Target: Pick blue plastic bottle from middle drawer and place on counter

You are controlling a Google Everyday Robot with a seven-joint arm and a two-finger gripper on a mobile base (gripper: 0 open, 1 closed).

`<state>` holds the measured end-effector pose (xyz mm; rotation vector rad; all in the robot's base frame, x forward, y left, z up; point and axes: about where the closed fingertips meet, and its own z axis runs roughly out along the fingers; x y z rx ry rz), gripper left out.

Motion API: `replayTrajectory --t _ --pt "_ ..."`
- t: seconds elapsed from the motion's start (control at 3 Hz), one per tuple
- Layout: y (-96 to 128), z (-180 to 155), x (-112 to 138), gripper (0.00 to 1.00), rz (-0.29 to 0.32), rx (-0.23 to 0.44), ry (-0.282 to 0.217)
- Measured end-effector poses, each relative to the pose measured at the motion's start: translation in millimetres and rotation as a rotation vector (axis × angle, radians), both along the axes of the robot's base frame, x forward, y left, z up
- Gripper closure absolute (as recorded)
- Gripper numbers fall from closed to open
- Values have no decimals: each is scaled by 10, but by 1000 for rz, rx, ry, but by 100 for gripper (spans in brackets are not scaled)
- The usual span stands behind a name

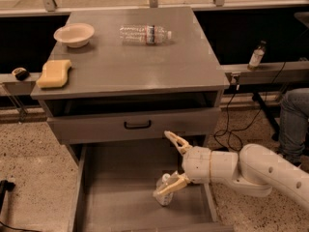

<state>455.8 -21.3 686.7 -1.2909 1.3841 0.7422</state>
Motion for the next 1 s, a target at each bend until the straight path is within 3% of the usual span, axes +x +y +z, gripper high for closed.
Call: replayTrajectory --t 0.33,0.67,1.0 --pt "91 -594 258 0 -12 56 13" --pt "213 -1155 393 0 15 77 25" --pt "284 -1579 406 0 64 52 51"
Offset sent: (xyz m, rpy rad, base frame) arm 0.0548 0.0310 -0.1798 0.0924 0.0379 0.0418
